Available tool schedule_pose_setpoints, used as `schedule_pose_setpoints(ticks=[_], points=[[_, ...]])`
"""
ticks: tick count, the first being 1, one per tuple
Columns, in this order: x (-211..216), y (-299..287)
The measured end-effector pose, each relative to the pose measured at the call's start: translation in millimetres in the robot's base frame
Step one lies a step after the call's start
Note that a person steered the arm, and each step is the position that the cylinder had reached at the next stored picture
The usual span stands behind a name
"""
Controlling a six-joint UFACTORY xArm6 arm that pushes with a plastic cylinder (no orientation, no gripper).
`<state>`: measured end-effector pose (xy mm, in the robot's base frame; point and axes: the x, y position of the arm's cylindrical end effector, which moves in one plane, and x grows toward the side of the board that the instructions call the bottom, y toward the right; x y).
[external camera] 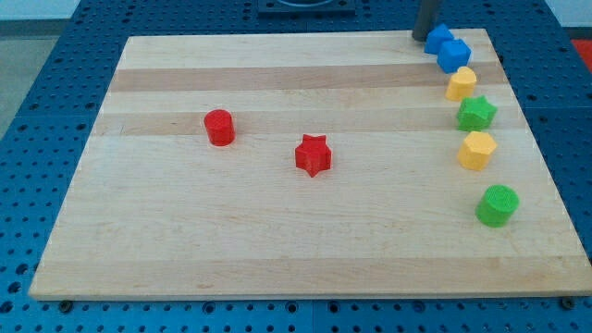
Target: Nudge the blue cube right a bit
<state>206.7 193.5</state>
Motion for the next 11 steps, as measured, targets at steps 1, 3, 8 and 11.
schedule_pose_setpoints(ticks=[1,3,8,11], points=[[0.5,2.3],[17.3,-39.4],[52.3,-66.0],[51.4,-4.3]])
